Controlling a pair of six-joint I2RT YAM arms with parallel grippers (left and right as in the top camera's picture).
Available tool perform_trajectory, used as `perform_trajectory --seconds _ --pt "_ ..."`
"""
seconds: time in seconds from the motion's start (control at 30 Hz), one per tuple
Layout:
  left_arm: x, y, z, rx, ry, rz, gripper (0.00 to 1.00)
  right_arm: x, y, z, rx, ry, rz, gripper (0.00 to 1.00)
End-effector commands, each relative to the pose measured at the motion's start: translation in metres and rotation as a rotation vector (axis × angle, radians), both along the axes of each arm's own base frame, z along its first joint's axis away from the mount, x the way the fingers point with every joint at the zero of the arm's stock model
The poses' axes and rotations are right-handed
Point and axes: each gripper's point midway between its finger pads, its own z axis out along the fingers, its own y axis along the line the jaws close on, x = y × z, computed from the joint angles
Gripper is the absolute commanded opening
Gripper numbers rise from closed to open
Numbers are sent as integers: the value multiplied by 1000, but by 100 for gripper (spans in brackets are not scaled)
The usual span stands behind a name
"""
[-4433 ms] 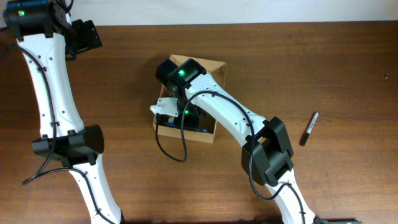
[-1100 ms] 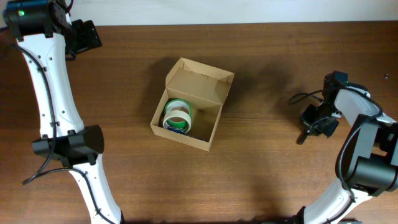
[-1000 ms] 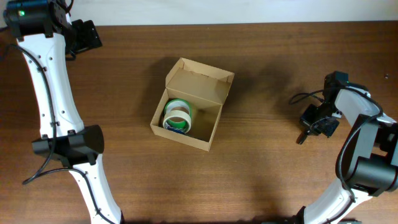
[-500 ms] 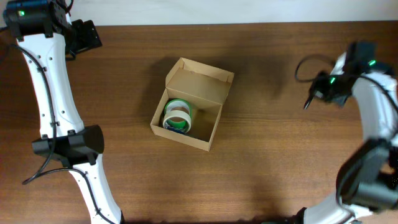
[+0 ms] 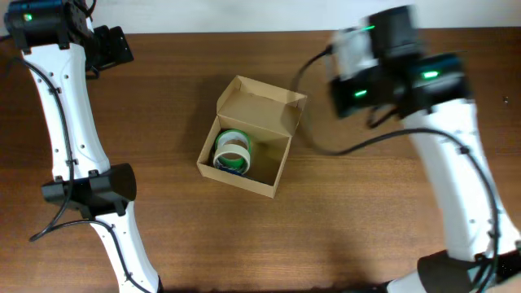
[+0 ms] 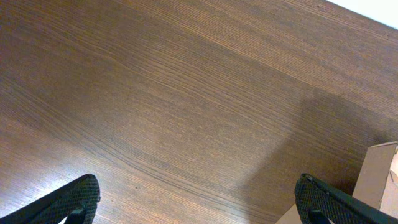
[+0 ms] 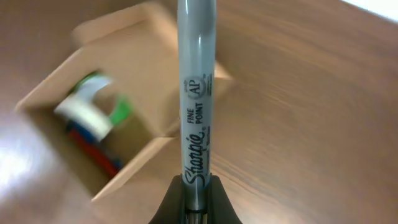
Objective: Pack container
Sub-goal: 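Carry the black marker into the box and release it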
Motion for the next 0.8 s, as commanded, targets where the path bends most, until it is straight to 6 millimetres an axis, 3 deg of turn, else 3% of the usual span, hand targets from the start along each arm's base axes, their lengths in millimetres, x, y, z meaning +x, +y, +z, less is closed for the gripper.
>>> perform_trajectory --seconds 0.0,0.17,0.3,0.5,0.77 --pt "-1 2 0 11 5 -5 100 -12 48 -12 -108 -33 236 4" --pt "-1 2 0 11 5 -5 100 -33 102 -49 -163 35 426 4" --pt "-1 2 0 11 5 -5 100 -49 130 -85 -229 101 574 4" --pt "-1 2 0 11 5 -5 100 -62 154 -128 -289 182 683 4" --pt "-1 2 0 11 5 -5 100 -68 159 -159 -312 260 708 4"
